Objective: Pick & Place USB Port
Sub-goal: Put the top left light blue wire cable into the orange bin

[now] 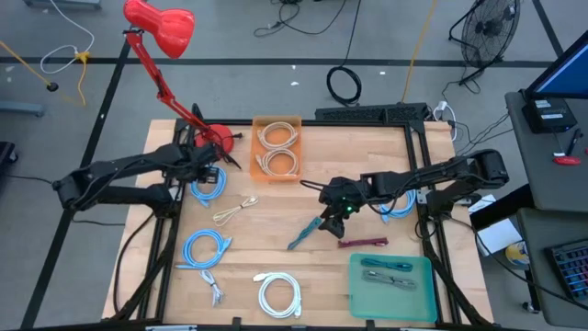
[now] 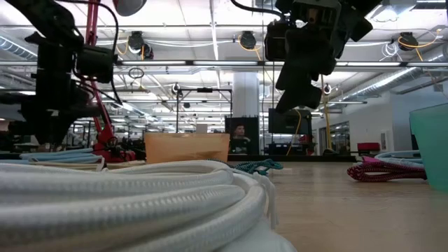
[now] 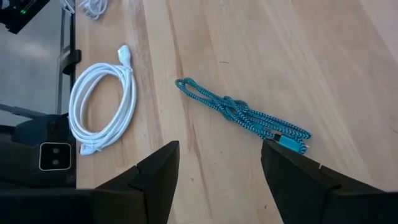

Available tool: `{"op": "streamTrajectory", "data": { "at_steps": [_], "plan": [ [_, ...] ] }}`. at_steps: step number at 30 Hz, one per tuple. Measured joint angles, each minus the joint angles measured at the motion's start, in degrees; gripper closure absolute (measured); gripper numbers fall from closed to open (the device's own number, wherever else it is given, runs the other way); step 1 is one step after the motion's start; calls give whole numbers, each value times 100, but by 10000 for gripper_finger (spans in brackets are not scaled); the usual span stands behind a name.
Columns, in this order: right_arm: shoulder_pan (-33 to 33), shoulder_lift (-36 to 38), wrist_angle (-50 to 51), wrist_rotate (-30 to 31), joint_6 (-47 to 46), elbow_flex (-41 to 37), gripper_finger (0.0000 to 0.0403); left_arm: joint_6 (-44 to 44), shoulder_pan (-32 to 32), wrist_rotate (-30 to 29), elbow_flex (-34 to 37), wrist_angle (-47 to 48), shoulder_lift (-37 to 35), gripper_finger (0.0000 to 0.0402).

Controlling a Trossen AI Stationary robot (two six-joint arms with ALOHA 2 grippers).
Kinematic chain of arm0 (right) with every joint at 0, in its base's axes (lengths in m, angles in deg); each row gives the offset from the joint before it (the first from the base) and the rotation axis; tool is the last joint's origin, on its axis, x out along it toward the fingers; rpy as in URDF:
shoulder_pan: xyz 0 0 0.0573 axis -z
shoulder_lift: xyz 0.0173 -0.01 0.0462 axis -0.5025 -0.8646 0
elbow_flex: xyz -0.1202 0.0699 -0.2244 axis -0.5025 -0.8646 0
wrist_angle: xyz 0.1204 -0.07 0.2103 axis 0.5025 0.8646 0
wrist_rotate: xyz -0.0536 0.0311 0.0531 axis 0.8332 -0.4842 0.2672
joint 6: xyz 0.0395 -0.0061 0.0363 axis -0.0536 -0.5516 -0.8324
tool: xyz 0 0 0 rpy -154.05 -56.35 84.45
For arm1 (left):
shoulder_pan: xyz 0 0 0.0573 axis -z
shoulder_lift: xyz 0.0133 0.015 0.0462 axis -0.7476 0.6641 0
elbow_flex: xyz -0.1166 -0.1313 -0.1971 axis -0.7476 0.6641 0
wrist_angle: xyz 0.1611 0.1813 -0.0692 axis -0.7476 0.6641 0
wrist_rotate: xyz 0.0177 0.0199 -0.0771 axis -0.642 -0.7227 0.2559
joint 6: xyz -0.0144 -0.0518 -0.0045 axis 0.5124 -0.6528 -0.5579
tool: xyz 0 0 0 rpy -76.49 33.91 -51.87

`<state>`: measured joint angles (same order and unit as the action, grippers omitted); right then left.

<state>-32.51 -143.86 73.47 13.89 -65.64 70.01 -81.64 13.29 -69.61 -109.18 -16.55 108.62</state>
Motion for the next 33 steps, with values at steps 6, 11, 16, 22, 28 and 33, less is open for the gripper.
{"op": "streamTrajectory", "data": {
  "at_steps": [6,11,16,22,28,33],
  "plan": [
    [-2,0,-199,-2,-24,0,183,91,0,-55,8,-353,863,240],
    [-2,0,-284,-19,-89,2,183,172,-12,-67,4,-694,1587,240],
    [-39,0,-280,-35,-175,2,183,196,-37,-45,-26,-765,1961,240],
    [-89,0,-280,-32,-189,2,183,255,31,2,-52,-610,1586,240],
    [-48,0,-287,-22,-153,2,183,357,35,191,-92,-541,815,240],
    [-33,0,-317,-13,-140,2,183,403,-81,67,-92,-330,549,240]
  ]
}}
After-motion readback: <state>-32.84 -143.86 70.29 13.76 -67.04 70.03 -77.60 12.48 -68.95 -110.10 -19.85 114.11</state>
